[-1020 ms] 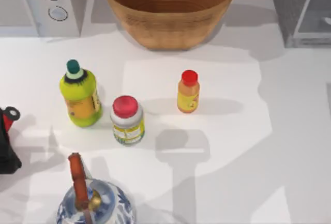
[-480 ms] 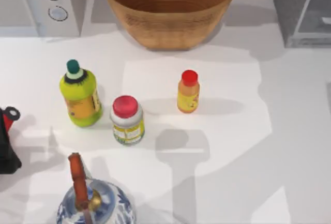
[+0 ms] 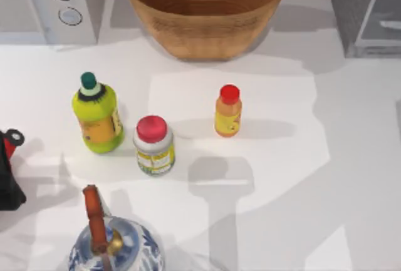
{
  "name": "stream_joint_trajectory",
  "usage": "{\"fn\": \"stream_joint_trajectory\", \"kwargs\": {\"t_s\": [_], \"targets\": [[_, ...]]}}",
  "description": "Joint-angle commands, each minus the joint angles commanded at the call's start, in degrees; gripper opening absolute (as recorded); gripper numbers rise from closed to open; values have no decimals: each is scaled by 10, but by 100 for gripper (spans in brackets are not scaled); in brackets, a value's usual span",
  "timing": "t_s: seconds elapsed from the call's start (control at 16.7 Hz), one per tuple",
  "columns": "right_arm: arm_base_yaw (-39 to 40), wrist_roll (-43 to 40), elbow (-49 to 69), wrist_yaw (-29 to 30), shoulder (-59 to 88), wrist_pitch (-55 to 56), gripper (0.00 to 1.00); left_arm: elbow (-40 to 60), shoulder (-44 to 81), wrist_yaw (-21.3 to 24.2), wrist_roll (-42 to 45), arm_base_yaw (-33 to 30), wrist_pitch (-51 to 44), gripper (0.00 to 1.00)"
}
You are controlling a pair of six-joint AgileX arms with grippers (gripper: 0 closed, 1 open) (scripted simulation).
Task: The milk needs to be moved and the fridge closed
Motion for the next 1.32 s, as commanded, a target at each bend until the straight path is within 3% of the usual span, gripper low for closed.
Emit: {"fn": "stream_joint_trajectory", "kwargs": {"t_s": [0.36,0.6,0.9,1.32], "targets": [[4,0,-7,0,-17,-4,100,0,0,0,0,0,0,100],[16,-3,-51,5,-124,-34,100,0,0,0,0,0,0,100],[39,-10,-173,23,-391,-124,100,0,0,0,0,0,0,100],[76,-9,-433,60,-906,-323,100,0,0,0,0,0,0,100]]}}
